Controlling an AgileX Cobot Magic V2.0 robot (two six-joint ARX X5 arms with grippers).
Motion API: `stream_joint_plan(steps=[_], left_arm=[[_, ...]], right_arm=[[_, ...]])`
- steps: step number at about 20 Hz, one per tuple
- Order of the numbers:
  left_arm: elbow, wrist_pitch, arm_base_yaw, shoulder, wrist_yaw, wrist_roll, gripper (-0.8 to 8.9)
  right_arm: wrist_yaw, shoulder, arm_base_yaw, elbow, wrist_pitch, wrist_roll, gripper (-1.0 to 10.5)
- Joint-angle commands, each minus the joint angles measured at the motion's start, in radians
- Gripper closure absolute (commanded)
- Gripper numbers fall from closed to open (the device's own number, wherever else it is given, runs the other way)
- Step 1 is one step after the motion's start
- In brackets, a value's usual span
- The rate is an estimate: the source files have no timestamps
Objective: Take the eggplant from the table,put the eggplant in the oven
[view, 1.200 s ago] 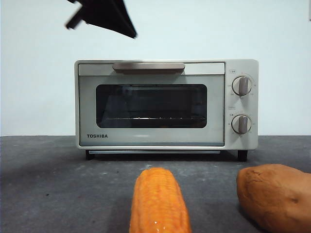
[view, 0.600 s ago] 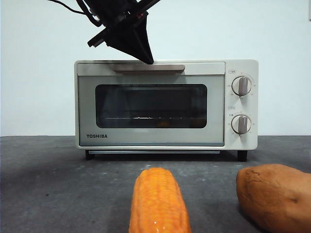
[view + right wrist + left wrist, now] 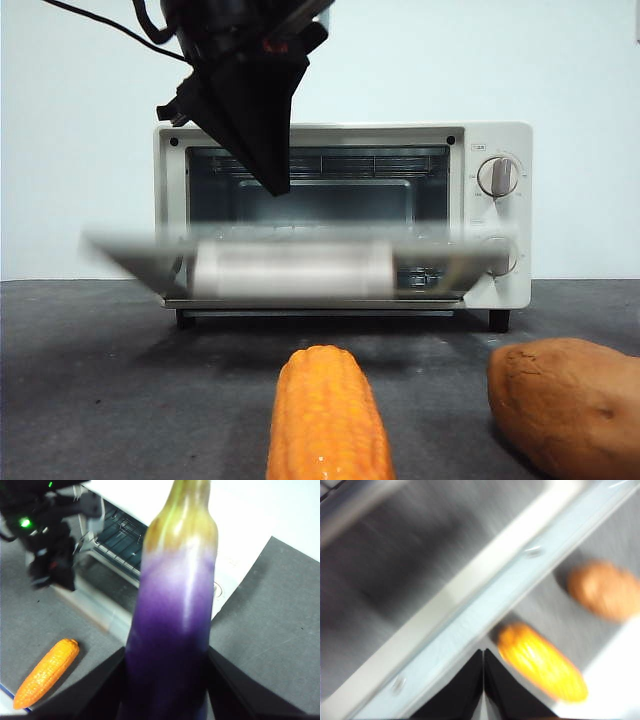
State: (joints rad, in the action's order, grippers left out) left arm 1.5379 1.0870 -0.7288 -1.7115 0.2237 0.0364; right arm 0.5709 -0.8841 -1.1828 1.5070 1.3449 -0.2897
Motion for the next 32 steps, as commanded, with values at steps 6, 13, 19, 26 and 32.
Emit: stream_joint_plan(steps=[6,13,19,26,32], left_arm=[[0.027,-0.010,0.006,0.000,-0.006,0.029,8.07],[-0.028,-0.061,0.112,0.180,-0.095,0.016,8.08],[-0.377,-0.333,0.277,0.473,-0.095,-0.073,8.08],[-0.737,-0.512,0.472,0.690,-0.093,-0.163,8.08],[-0.756,-0.559,0.494,0.690,-0.081,-0.167,8.08]], right_arm=[[0.014,-0.125,-0.013,0.003,0.078,0.024,7.8],[0.032,-0.344,-0.012,0.003,0.044,0.164,7.8],[0.029,-0.511,-0.002,0.003,-0.185,0.381,7.8],[0.021,-0.755,0.131,0.003,-0.496,0.616,7.8],[0.022,-0.954,0.242,0.004,-0.811,0.892,7.8]])
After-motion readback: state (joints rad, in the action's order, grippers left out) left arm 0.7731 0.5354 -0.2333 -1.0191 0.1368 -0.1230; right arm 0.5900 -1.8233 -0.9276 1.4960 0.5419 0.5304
